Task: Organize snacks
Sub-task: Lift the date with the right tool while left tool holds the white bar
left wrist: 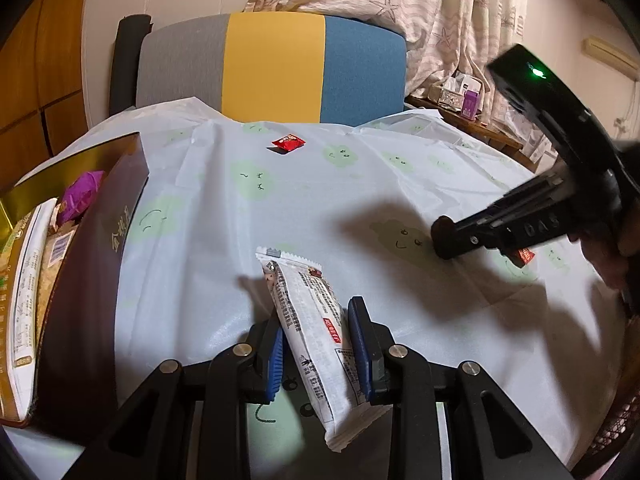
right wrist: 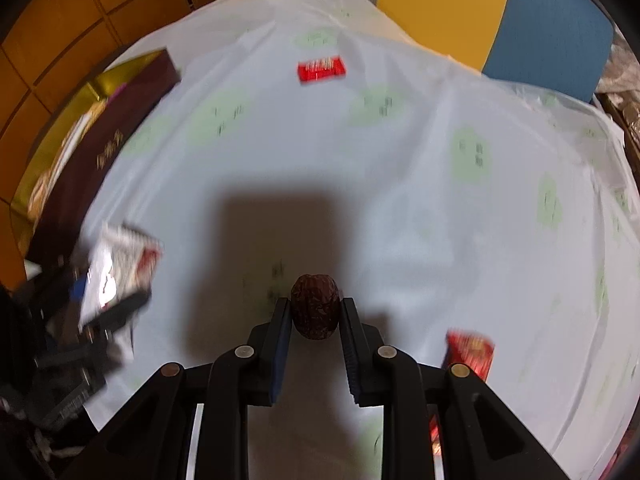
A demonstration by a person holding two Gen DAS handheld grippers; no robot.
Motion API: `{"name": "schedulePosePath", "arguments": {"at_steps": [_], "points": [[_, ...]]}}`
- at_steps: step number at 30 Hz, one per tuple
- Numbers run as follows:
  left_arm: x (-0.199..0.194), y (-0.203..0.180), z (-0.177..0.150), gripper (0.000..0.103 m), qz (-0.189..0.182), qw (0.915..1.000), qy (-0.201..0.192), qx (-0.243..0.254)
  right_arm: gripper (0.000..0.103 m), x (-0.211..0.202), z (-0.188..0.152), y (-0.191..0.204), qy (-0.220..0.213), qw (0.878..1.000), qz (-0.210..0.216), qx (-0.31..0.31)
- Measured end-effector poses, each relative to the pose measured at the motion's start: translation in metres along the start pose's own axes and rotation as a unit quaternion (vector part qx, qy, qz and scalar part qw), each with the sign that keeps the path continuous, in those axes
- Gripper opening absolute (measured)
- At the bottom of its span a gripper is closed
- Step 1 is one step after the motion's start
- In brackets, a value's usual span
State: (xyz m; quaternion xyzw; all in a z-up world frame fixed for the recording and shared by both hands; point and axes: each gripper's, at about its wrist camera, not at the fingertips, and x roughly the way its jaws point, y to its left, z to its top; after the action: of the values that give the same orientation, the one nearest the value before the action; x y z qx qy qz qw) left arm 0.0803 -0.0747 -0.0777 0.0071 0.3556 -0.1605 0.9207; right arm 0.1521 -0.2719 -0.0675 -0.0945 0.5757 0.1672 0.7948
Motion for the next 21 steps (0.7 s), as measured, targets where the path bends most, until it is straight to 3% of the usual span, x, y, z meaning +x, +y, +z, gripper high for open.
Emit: {"name": "schedulePosePath", "arguments": {"at_steps": [6,11,15,18,21], "points": [[0.002,-0.009,0.002,0.03,0.022,0.9994,0.006,0.025,0.024,-0.002,-0.016,-0.008,-0.031,0.999,0.021,0.015],[0.004,-0.016,0.007,0.029,0.04,0.9977,0.023,0.049,0.024,0.001,-0.013,0.0,-0.035,0.999,0.006,-0.005],[0.002,-0.015,0.014,0.023,0.031,0.9974,0.048,0.044,0.024,0.001,-0.012,0.005,-0.035,0.999,-0.004,-0.014],[-0.014,-0.013,0.021,0.012,0.02,0.9983,0.036,0.042,0.024,0.004,-0.007,0.007,-0.034,0.999,-0.007,-0.018],[-0.032,-0.005,0.03,0.011,0.002,0.9993,0.026,0.027,0.024,0.006,-0.008,0.009,-0.034,0.999,-0.012,-0.023]]}}
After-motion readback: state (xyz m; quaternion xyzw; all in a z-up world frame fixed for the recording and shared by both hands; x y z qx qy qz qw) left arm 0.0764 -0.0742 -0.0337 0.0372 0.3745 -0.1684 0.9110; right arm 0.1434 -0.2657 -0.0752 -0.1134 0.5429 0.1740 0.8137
